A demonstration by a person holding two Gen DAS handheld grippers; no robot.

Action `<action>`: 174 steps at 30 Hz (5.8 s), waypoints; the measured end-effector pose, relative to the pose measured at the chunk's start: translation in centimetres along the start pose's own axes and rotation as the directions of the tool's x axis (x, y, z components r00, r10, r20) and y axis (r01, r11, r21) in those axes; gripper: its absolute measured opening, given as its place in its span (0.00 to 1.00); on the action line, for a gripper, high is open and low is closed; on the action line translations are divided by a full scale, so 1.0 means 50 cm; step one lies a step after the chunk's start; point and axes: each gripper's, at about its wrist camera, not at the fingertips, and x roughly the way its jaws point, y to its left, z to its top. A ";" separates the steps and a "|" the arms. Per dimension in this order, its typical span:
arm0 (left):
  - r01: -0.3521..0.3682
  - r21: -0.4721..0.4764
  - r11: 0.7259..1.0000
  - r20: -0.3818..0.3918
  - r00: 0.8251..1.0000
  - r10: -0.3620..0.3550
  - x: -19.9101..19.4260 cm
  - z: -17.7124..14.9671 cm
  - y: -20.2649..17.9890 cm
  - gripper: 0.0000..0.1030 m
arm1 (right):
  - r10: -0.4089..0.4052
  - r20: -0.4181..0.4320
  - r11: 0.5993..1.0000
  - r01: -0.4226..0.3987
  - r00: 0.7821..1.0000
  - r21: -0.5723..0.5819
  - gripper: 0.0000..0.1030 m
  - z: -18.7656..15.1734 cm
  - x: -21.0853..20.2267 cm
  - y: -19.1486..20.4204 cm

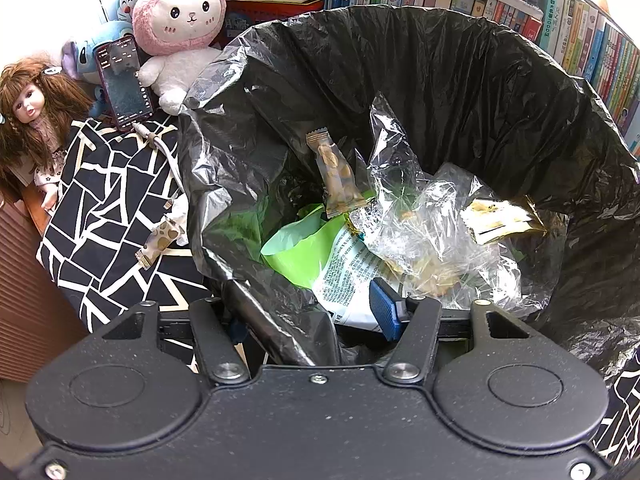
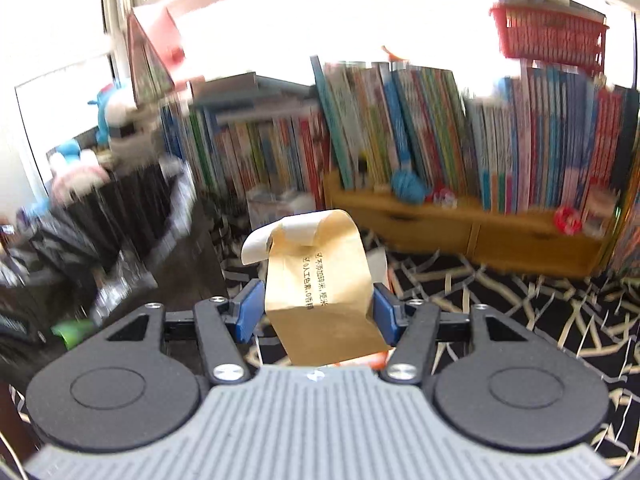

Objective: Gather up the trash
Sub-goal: 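Grasp the brown paper envelope with the right gripper and lift it, then carry the brown envelope over the trash bin and open the right gripper, then move the right gripper back to the small brown scrap on the cloth, then close the right gripper on the small brown scrap and lift it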

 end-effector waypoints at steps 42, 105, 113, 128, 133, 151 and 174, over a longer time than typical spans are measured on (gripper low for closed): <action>0.011 -0.007 1.000 0.009 1.000 -0.011 0.000 -0.002 0.001 0.56 | 0.307 0.041 0.952 -0.306 0.951 -0.034 0.90 0.097 -0.007 0.185; 0.011 -0.002 1.000 0.010 1.000 -0.011 -0.002 0.001 0.005 0.56 | -0.093 -0.227 0.988 0.118 0.969 0.100 0.98 -0.129 0.085 -0.045; 0.008 0.005 1.000 0.013 1.000 -0.008 -0.004 0.002 0.008 0.56 | -0.083 -0.307 0.994 0.099 0.948 0.038 0.98 -0.193 0.118 -0.028; -0.007 0.024 1.000 0.015 1.000 0.007 -0.002 -0.002 0.000 0.56 | -0.012 -0.346 0.987 -0.043 0.938 -0.152 0.92 -0.248 0.165 0.075; -0.008 0.026 1.000 0.015 1.000 0.008 -0.001 -0.002 -0.001 0.56 | 0.007 -0.396 0.963 -0.113 0.918 -0.245 0.77 -0.261 0.195 0.124; -0.008 0.017 1.000 0.020 1.000 0.007 -0.001 -0.001 0.000 0.57 | 0.026 -0.320 0.999 -0.039 0.947 -0.034 0.21 -0.205 0.114 0.043; -0.009 0.026 1.000 0.022 1.000 0.009 -0.001 -0.002 -0.003 0.57 | -0.020 -0.409 0.989 -0.043 0.912 -0.144 0.58 -0.244 0.189 0.101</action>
